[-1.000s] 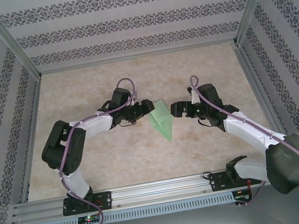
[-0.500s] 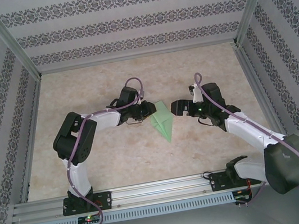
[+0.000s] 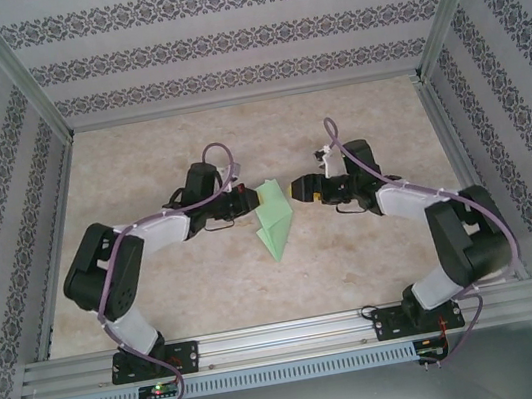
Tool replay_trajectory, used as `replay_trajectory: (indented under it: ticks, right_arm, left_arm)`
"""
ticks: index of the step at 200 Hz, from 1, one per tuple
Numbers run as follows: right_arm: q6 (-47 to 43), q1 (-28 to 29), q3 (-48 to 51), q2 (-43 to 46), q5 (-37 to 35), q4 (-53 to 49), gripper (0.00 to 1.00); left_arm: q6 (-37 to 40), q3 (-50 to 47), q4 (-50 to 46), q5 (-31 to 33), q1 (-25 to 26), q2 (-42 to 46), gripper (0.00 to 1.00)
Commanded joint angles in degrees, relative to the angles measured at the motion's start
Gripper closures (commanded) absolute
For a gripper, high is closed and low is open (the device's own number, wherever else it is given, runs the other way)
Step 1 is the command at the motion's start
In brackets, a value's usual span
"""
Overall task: Fold a paper plane with a square sheet of paper (fold left side to right side)
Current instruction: Pick up the paper from the center of the table, then place the paper at the center of the table.
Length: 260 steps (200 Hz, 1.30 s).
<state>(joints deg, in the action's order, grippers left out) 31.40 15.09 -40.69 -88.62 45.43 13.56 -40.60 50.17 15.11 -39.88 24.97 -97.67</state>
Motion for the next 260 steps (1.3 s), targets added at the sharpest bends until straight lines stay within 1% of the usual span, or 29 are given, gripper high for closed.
replay_trajectory:
  ticks: [1,19,35,72,111,161,175,191,201,207,209,214,226,232,248,260]
  right_arm:
    - [-0.36,-0.51,-1.58,-3.74,9.22,8.15,0.26]
    - [-0.34,-0.53,-1.33,-6.33,12.01,11.17,0.28]
    - [1.79,-0.48,-0.24,-8.31,14.78,16.84,0.28]
    - [5.4,0.18,1.08,-12.27,18.97,25.23,0.36]
    - [5.8,0.6,1.75,-13.13,19.61,26.35,0.47]
    - [4.66,0.71,2.39,-12.57,19.75,24.91,0.67]
    - [3.39,0.69,2.2,-12.08,19.44,22.77,0.76]
    - [1.84,0.63,2.12,-11.26,18.45,19.93,0.9]
    - [0.75,0.6,1.99,-10.46,17.41,17.36,0.97]
    - [-0.19,0.63,1.8,-9.91,16.65,15.16,0.99]
    - [-0.52,0.64,1.76,-9.73,16.43,14.65,1.0]
    - [-1.15,0.65,1.67,-9.26,15.8,12.93,1.0]
    - [-2.29,0.72,1.45,-8.07,14.02,8.38,1.0]
    - [-2.68,0.65,1.45,-7.4,13.34,6.79,1.0]
    - [-3.5,0.68,1.26,-5.52,9.49,0.61,1.0]
    - [-3.58,0.68,0.67,-4.58,7.26,-3.77,1.0]
  left_arm:
    - [3.45,-2.89,6.21,-5.65,-1.23,3.57,1.0]
    - [3.96,-4.19,6.93,-7.31,-1.59,4.81,1.0]
    - [3.86,-4.65,8.09,-8.92,-1.68,5.03,1.0]
    - [3.86,-4.65,9.48,-11.36,-1.67,4.68,1.0]
    - [3.94,-4.17,9.42,-12.24,-1.68,3.72,1.0]
    - [4.04,-3.76,9.04,-12.42,-1.64,2.38,1.0]
    - [4.03,-3.65,8.97,-12.6,-1.68,1.96,1.0]
    - [4.31,-3.54,8.79,-12.77,-1.65,1.22,1.0]
    - [4.79,-3.29,8.07,-12.63,-1.68,0.91,0.9]
    - [5.41,-3.02,7.05,-12.38,-1.68,0.82,0.8]
    - [5.61,-2.92,6.58,-12.1,-1.68,0.81,0.78]
    - [6.41,-2.61,5.2,-11.41,-1.66,0.96,0.68]
    - [9.16,-1.58,0.16,-8.73,-1.68,1.94,0.54]
    - [10.76,-0.87,-2.97,-6.42,-1.68,2.82,0.47]
    - [14.32,0.25,-10.18,0.08,-1.68,6.34,0.35]
    - [15.91,0.17,-13.52,5.38,-1.59,9.78,0.3]
